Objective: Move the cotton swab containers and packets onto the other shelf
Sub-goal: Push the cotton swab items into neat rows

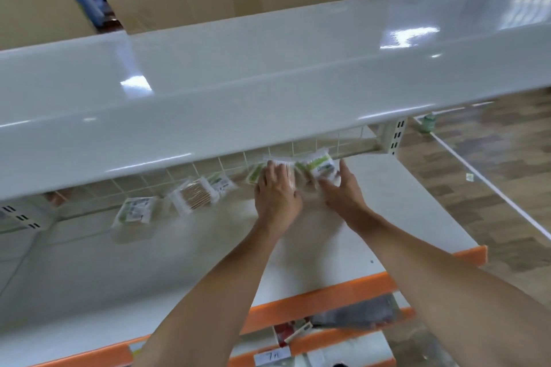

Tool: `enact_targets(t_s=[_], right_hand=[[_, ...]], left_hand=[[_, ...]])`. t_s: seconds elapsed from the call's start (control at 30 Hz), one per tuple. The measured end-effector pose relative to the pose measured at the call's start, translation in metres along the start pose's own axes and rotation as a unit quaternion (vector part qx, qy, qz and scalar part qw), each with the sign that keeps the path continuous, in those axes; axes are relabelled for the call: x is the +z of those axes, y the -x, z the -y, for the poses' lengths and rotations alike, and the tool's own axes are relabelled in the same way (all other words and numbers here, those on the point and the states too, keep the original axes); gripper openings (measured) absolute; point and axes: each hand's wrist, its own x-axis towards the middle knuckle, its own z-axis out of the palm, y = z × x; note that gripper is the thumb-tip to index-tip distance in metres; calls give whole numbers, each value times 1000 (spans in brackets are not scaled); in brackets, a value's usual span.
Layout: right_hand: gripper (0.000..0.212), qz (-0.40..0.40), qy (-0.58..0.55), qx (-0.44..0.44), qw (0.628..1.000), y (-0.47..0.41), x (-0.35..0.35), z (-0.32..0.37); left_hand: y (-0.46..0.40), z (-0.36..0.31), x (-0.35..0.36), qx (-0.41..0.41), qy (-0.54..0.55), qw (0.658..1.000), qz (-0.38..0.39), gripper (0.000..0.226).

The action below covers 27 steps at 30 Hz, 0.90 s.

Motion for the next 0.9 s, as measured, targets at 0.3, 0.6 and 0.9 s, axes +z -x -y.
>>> enact_targets(t_s=[0.3,0.6,0.9], right_hand=[[33,-80,-53,60,994,-14,5,-11],[29,-17,-84,42,995,1,-8,-9],[30,28,-133,31,990,10,-22,-11]], left_hand=[[-7,13,4,-101,-4,992,-76,69],[16,41,-17,-323,691,645,39,23],[30,51,-4,-266,716,644,30,28]])
